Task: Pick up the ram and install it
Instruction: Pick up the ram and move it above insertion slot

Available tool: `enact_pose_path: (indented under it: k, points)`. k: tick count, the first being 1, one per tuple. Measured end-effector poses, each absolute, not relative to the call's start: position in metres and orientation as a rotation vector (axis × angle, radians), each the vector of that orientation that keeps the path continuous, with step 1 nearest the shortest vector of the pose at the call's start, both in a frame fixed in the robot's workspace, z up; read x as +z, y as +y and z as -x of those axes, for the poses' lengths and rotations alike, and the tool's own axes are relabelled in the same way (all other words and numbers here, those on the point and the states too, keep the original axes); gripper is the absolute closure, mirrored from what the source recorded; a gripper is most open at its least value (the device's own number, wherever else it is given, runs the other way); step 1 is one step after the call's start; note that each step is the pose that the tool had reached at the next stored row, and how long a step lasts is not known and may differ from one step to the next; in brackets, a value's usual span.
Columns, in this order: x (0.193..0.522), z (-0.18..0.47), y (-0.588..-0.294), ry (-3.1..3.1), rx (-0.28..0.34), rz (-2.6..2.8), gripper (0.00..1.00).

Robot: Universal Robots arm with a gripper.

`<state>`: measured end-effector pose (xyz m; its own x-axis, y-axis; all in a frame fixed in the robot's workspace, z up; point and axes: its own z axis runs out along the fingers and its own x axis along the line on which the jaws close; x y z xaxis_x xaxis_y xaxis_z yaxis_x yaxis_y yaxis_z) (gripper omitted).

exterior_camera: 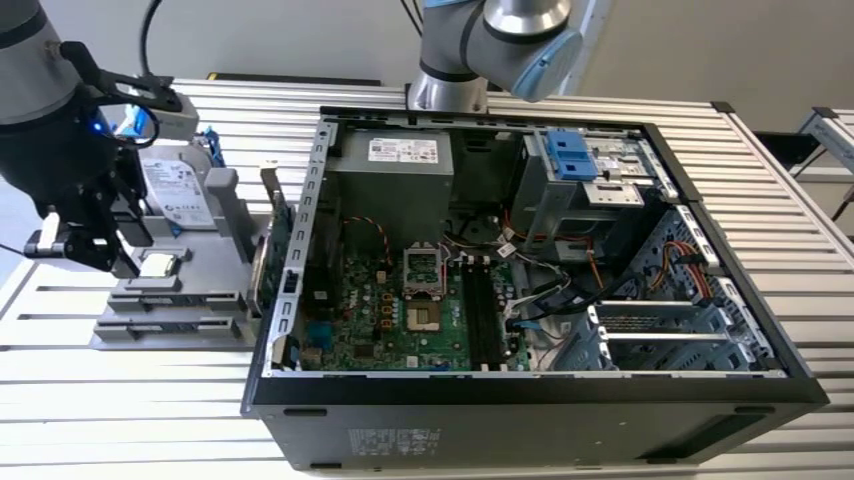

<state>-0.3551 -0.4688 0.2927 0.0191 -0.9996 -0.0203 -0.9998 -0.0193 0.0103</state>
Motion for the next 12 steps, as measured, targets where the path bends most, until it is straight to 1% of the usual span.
enact_pose_path:
  k: [12]
  points:
    - [0.278,0.355,-0.469,2.196,0.033,2.238,0.00]
